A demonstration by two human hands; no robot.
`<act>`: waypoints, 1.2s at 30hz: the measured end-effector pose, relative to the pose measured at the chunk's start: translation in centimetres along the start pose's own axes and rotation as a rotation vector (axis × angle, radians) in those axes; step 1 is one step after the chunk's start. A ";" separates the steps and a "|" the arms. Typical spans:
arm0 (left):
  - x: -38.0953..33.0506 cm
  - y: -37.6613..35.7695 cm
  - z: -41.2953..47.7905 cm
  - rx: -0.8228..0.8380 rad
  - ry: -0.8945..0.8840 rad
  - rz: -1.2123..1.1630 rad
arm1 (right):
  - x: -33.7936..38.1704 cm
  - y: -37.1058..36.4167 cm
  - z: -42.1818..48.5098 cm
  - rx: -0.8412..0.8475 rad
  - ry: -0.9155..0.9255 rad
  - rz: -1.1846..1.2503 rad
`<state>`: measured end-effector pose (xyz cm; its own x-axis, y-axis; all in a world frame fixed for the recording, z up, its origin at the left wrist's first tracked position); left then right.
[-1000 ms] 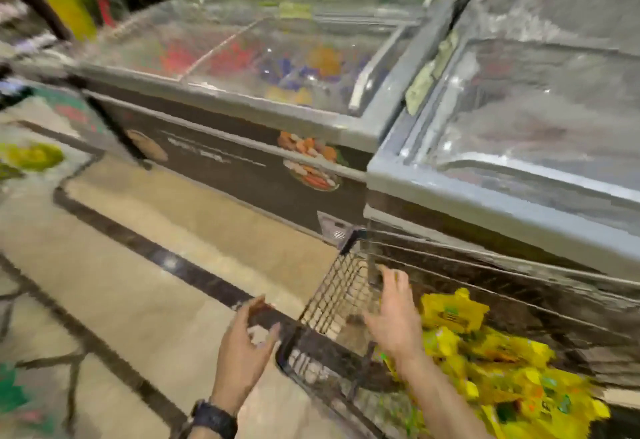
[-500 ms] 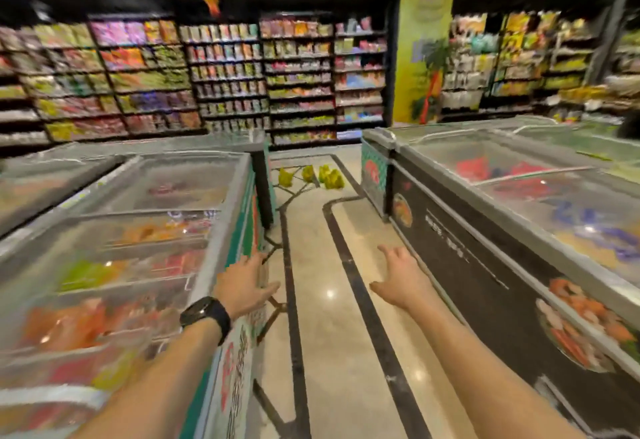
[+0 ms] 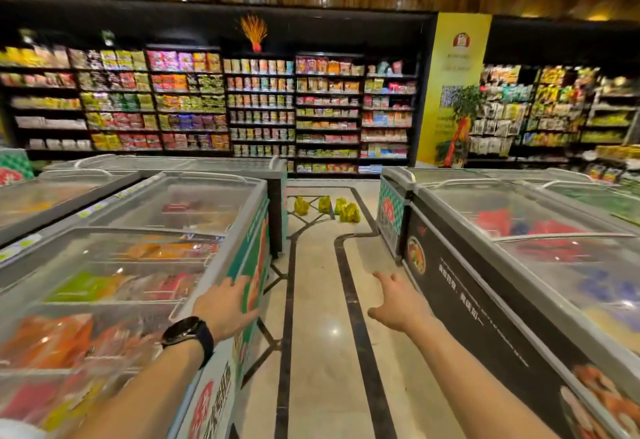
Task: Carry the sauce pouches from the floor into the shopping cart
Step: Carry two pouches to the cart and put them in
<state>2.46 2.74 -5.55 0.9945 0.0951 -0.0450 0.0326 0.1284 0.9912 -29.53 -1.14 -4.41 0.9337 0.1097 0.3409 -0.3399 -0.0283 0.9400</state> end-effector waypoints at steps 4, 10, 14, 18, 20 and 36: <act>-1.3 -0.7 3.0 -0.001 -0.004 -0.037 | -0.8 -0.4 3.6 0.042 0.009 -0.005; -0.7 -1.0 11.6 0.014 -0.041 0.061 | -0.8 -0.3 12.1 0.050 0.009 0.000; -0.1 -2.2 20.2 0.029 -0.071 0.117 | -0.5 0.0 19.5 0.033 -0.017 -0.017; 0.5 -3.5 29.5 0.031 -0.089 0.095 | 0.5 -0.3 27.3 0.036 -0.072 -0.024; 0.7 -4.1 33.8 0.035 -0.107 0.097 | 1.3 -0.8 31.0 0.038 -0.088 -0.018; -1.4 -11.9 62.1 0.120 -0.130 0.125 | -3.7 -3.9 61.0 0.078 -0.135 0.032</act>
<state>6.85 -60.22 -9.51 0.9957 -0.0267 0.0883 -0.0882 0.0040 0.9961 -24.81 -62.09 -8.73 0.9309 -0.0271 0.3643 -0.3650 -0.1069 0.9248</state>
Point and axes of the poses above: each hand's wrist, its own z-axis towards the middle knuckle, its own y-axis out of the back of the hand, x = y × z, the point moved 9 cm from there along z, towards the middle knuckle, and after that the axes turned 3 degrees about z, right-handed, at the moved point
